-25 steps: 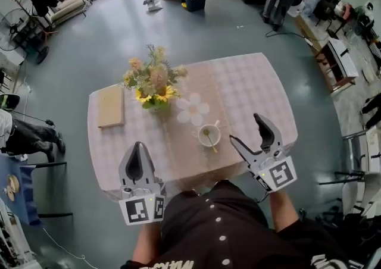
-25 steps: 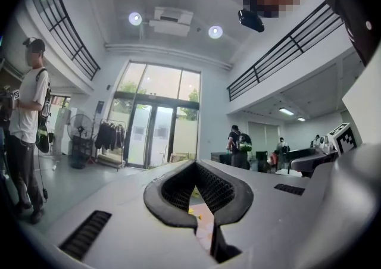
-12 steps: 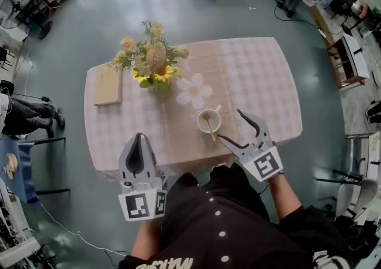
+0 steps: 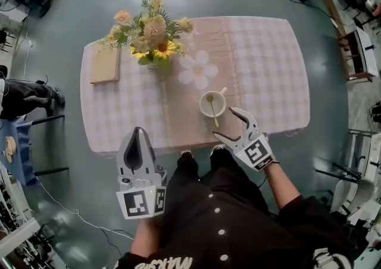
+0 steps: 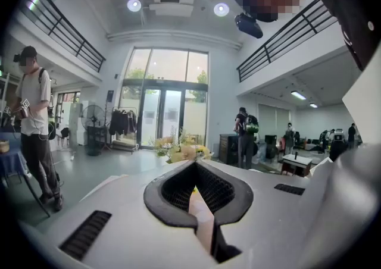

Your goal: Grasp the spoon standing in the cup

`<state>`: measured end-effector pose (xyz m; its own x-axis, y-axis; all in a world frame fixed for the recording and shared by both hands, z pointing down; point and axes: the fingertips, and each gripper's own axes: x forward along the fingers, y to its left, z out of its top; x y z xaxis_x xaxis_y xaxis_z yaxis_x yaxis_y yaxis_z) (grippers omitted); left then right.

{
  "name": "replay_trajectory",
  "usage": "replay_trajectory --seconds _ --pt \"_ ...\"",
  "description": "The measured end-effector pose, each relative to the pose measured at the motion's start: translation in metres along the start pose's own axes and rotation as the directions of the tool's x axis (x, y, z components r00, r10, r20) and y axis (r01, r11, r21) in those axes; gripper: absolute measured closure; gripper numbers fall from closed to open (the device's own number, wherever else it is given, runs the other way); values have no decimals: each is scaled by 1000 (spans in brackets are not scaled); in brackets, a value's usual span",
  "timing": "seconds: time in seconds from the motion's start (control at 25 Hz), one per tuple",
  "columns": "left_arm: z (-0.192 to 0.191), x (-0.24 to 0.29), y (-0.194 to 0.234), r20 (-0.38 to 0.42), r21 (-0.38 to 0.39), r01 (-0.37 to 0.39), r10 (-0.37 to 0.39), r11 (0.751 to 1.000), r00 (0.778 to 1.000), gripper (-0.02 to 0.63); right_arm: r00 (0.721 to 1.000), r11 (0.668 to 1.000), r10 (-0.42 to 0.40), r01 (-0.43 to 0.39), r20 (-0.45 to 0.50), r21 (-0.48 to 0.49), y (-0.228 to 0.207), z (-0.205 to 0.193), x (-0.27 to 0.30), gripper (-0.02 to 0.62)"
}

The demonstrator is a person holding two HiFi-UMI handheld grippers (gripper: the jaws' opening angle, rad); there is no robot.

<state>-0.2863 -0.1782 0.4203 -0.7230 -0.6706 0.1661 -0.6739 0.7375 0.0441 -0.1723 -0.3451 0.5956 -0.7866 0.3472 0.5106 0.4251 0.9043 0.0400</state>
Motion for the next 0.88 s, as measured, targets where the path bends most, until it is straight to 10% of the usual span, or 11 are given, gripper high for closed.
replay_trajectory --seconds 0.2,0.48,0.88 --pt "-11 -1 -2 -22 -1 -14 14 1000 1000 589 994 976 54 -72 -92 -207 19 -29 18 246" --pt "-23 -4 -7 -47 -5 -30 29 1000 998 589 987 851 36 -113 -157 -514 23 -54 40 299" --pt "-32 -9 -6 -65 -20 -50 49 999 997 589 986 765 -13 -97 -166 -637 17 -70 50 487"
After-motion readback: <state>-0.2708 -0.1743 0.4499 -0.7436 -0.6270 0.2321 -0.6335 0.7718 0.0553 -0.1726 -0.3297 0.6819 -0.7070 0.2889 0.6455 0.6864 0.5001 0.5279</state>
